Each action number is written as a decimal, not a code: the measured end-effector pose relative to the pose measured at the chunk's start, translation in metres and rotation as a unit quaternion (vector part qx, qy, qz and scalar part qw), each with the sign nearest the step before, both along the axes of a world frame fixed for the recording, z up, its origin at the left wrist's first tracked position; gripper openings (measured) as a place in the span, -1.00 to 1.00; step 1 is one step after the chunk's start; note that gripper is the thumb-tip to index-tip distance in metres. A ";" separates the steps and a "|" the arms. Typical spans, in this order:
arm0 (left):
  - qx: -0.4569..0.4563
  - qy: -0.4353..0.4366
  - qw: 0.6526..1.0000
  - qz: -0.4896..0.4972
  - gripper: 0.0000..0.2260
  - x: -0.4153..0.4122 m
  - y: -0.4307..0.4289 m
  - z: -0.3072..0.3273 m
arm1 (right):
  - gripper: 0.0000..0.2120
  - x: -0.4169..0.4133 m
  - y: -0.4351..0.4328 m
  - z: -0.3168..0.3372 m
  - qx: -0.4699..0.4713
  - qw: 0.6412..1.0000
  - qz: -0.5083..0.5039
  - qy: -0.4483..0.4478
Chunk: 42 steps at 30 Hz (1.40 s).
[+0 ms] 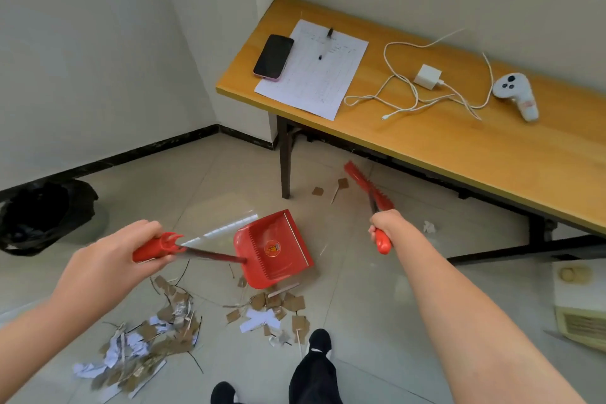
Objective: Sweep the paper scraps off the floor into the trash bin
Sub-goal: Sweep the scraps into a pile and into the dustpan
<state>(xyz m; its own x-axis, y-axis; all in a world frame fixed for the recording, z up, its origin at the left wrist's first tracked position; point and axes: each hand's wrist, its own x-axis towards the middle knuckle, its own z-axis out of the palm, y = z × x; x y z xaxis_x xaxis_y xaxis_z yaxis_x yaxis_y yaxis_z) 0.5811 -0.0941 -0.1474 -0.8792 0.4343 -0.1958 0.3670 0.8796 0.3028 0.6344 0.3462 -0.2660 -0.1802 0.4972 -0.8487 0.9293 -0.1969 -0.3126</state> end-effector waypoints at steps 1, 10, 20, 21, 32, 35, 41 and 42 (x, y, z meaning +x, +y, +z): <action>0.006 -0.013 1.000 0.007 -0.78 -0.007 0.000 -0.008 | -0.81 -0.008 0.007 -0.012 -0.001 1.000 -0.007 -0.003; -0.002 -0.022 0.999 0.030 -0.71 -0.029 0.019 -0.030 | -0.76 -0.025 -0.041 -0.056 0.007 0.996 0.090 -0.007; -0.005 0.034 0.997 0.071 -0.75 -0.037 -0.021 -0.001 | -0.84 0.091 -0.165 -0.046 -0.007 0.963 0.249 -0.098; 0.009 0.027 0.996 0.084 -0.75 -0.039 -0.028 0.002 | -0.80 0.103 -0.182 -0.045 -0.016 0.961 0.256 -0.103; 0.033 0.048 0.998 -0.029 -0.79 -0.046 -0.104 0.042 | -0.94 0.166 -0.341 0.022 -0.131 0.964 0.196 -0.127; 0.045 0.047 0.996 -0.056 -0.78 -0.047 -0.110 0.051 | -0.91 0.177 -0.342 0.039 -0.168 0.966 0.150 -0.126; 0.061 0.042 0.994 -0.076 -0.77 -0.034 -0.092 0.055 | -0.68 0.227 -0.316 0.064 -0.103 0.990 0.081 -0.061; 0.069 0.042 0.994 -0.069 -0.77 -0.031 -0.085 0.055 | -0.68 0.232 -0.302 0.067 -0.086 0.992 0.075 -0.059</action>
